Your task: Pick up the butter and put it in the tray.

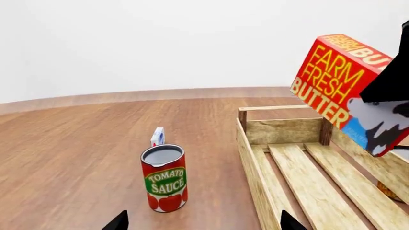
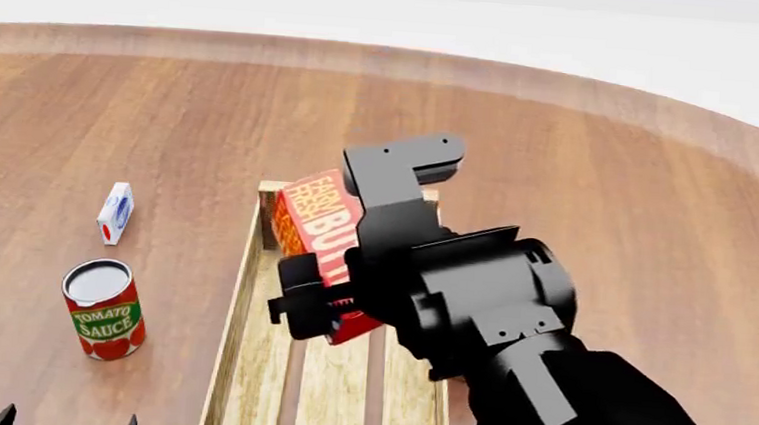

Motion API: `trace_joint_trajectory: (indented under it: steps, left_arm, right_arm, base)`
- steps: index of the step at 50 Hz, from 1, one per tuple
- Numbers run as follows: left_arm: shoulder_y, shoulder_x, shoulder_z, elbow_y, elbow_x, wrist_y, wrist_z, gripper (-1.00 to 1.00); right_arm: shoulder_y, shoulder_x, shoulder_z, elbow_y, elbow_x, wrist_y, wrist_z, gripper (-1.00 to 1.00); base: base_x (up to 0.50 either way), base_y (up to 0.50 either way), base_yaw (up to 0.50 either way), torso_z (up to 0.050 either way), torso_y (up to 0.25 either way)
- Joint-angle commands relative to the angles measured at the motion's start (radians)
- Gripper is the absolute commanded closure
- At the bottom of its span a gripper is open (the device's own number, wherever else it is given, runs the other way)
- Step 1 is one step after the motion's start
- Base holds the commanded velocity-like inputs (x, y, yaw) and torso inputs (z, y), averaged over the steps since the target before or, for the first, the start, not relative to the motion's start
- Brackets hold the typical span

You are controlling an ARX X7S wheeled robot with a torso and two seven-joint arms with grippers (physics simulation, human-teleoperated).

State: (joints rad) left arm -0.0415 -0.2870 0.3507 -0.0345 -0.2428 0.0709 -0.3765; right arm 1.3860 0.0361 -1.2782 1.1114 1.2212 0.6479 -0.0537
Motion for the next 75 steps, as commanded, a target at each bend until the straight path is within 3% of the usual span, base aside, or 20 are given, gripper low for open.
trace_joint_trajectory:
  steps: [1,35,75]
  left_arm:
    - [0.0,-0.002,0.003,0.002,-0.003,0.0,-0.003,-1.0]
    - [0.003,-0.012,0.01,0.011,-0.01,-0.001,-0.013,-1.0]
    - [0.003,-0.02,0.018,0.016,-0.019,-0.001,-0.022,-1.0]
  right_arm:
    - [0.007,-0.035,0.001,0.066,-0.05,-0.027,-0.06,1.0]
    - [-0.028,-0.036,-0.234,0.068,0.137,-0.043,-0.058,1.0]
    - [-0.123,-0.036,-0.252,0.048,0.083,0.031,-0.059,1.0]
  base:
    - [0.0,0.0,0.0,0.0,0.0]
    - [0.0,0.0,0.0,0.0,0.001]
    - [0.0,0.0,0.0,0.001,0.001]
